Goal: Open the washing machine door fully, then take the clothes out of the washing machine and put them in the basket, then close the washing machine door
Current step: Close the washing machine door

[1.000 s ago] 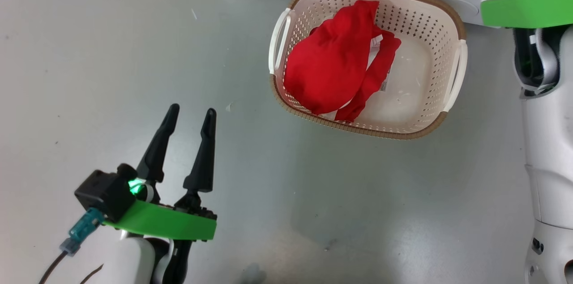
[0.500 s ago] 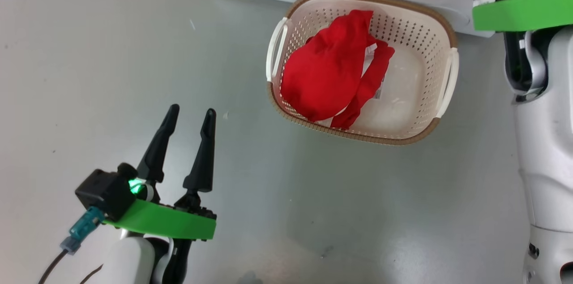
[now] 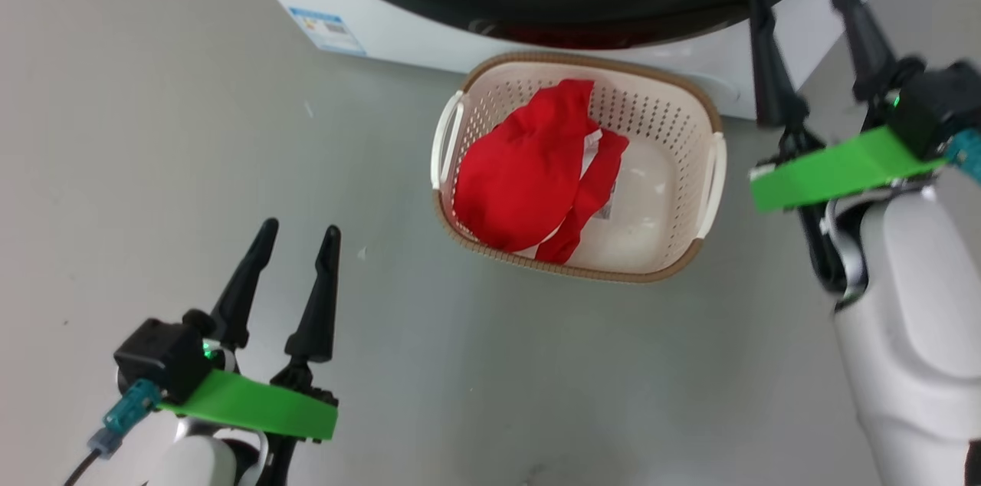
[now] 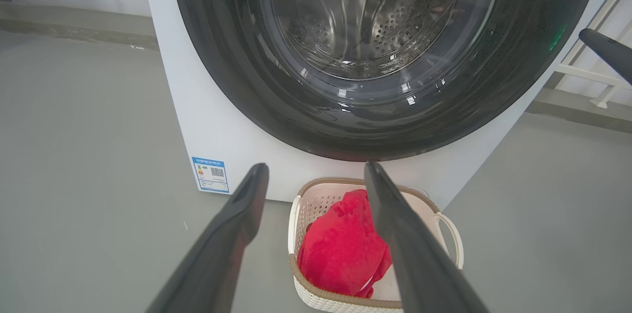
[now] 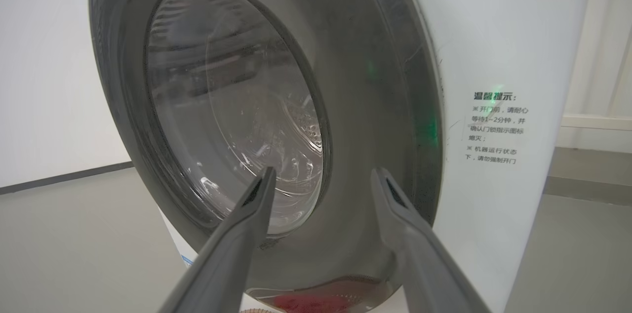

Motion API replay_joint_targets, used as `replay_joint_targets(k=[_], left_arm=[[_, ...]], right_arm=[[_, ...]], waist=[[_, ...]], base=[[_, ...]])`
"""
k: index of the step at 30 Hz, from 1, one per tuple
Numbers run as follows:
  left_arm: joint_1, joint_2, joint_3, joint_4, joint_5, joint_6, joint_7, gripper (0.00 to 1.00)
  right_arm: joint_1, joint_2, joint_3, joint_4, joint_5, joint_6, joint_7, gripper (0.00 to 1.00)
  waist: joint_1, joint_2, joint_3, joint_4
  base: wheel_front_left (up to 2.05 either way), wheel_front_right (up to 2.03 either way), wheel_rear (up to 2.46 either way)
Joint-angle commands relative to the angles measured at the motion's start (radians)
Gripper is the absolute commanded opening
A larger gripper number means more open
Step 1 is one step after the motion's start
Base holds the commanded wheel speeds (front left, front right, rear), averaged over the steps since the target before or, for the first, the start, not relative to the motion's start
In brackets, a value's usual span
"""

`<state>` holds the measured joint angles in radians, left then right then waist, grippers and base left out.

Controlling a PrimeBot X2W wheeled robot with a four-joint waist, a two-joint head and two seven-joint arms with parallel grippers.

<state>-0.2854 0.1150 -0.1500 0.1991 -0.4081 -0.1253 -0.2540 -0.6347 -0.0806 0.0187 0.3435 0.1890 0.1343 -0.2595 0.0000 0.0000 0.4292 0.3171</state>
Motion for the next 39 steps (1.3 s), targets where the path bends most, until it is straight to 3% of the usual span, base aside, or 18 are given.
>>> replay_joint_targets(k=[1,9,18,39], left_arm=[[0.020,0.038,0.039,-0.016,0.010,-0.005,-0.008,1.00],[0.075,0.075,0.048,-0.012,0.011,-0.005,-0.008,1.00],[0.121,0.104,0.060,0.002,0.013,-0.005,-0.008,1.00],[0.226,0.111,0.129,-0.010,0.039,-0.005,-0.008,1.00]], right_arm=[[0.038,0.022,0.030,-0.023,0.014,-0.004,-0.002,1.00],[0.203,0.026,0.082,-0.017,0.047,-0.004,-0.002,1.00],[0.340,0.029,0.065,-0.044,0.070,-0.004,-0.002,1.00],[0.562,0.030,0.044,-0.074,0.120,-0.004,-0.002,1.00]], waist=[[0.0000,0.0000,-0.047,-0.033],[0.0000,0.0000,-0.136,-0.090],[0.0000,0.0000,-0.204,-0.149],[0.0000,0.0000,-0.312,-0.269]], base=[[0.00,0.00,0.00],[0.00,0.00,0.00],[0.00,0.00,0.00],[0.00,0.00,0.00]])
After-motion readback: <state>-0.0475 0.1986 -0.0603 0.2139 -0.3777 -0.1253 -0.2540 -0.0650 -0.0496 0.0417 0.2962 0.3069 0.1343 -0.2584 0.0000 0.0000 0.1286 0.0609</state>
